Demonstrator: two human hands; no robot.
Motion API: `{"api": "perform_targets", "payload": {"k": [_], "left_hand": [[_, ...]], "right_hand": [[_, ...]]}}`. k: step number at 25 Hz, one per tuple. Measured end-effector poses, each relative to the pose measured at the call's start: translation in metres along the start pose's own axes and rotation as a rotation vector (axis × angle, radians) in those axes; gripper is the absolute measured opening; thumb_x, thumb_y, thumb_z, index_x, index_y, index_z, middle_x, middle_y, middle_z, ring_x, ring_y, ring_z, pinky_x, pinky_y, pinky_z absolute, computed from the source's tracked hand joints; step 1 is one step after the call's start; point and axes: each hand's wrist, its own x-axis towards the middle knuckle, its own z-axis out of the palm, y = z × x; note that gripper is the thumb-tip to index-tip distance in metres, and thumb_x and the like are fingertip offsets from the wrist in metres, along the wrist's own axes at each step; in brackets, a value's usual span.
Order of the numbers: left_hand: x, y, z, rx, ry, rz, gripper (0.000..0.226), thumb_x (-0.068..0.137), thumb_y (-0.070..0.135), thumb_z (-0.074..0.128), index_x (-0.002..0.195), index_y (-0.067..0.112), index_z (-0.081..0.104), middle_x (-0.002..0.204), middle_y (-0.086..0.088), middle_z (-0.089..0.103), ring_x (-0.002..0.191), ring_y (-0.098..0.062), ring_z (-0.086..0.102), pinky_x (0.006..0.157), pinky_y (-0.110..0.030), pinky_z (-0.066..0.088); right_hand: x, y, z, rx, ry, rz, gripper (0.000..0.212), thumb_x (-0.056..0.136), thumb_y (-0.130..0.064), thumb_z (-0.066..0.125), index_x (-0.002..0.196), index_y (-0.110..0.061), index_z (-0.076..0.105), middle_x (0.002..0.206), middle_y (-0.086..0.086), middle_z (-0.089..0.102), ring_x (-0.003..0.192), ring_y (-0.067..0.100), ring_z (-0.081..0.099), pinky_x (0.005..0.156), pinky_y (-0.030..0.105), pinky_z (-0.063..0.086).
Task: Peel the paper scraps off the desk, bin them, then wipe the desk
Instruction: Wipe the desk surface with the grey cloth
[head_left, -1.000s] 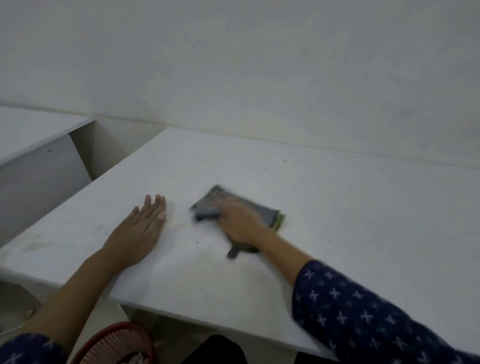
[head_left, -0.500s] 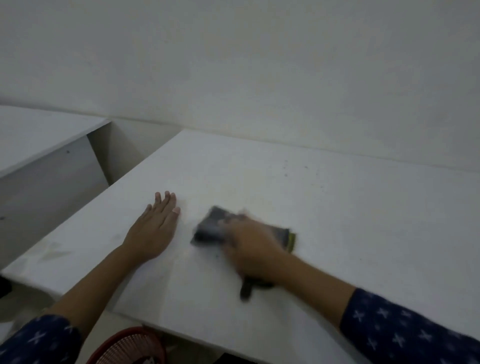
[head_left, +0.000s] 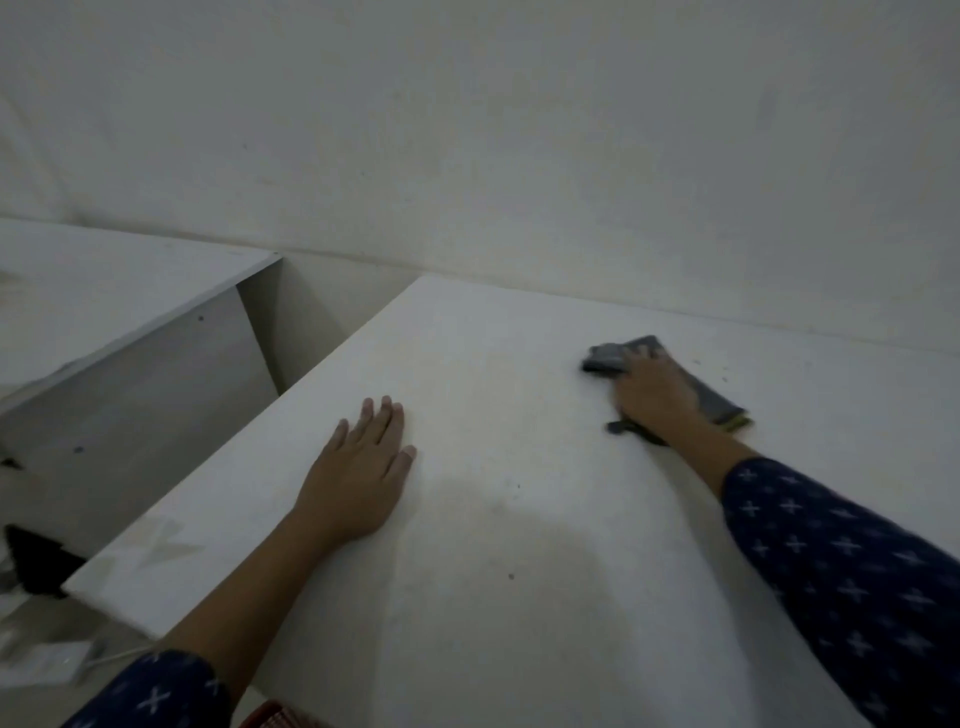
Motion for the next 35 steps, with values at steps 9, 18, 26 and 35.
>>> {"api": "perform_targets", "payload": {"k": [9,18,26,35], "left_hand": [[0.052,-0.032,0.006,-0.162,0.095,-0.029,0.07,0.088,0.04,0.01,0.146,0.004,-0.005,0.156,-0.012,-0.007,0.145,-0.024,-0.003,0.117,-0.033,0.001],[0.109,-0.056,0.0,-0.051,0.046,-0.116,0.06,0.097,0.041,0.004,0.147,0.01,-0.01,0.156,-0.006,-0.015,0.142,-0.014,-0.017,0.118,-0.032,-0.003],[0.071,-0.046,-0.025,-0.237,0.015,-0.128,0.082,0.083,0.062,-0.008,0.147,0.011,-0.005,0.156,-0.005,-0.012,0.142,-0.013,-0.017,0.118,-0.028,-0.007],[0.047,-0.067,-0.039,-0.342,0.109,-0.015,0.063,0.098,0.043,0.014,0.146,0.003,0.013,0.156,-0.014,0.008,0.146,-0.019,0.001,0.118,-0.024,-0.002]], "right_hand": [[-0.092,-0.165,0.04,0.023,-0.223,-0.922,0.047,0.097,-0.028,0.037,0.142,-0.014,0.035,0.152,0.009,0.031,0.142,0.026,0.024,0.114,0.041,0.026],[0.096,-0.107,0.055,0.087,-0.011,-0.265,0.038,0.094,-0.018,0.038,0.129,-0.008,0.047,0.131,0.019,0.052,0.117,0.037,0.051,0.094,0.044,0.044],[0.024,-0.059,-0.029,0.196,-0.139,-0.233,0.032,0.099,-0.023,0.035,0.115,-0.005,0.056,0.091,0.008,0.059,0.086,0.027,0.061,0.068,0.03,0.041],[-0.042,-0.252,0.065,-0.016,-0.439,-1.03,0.063,0.094,-0.037,0.036,0.15,-0.026,0.008,0.16,-0.001,0.005,0.147,0.02,-0.003,0.12,0.044,0.0]]}}
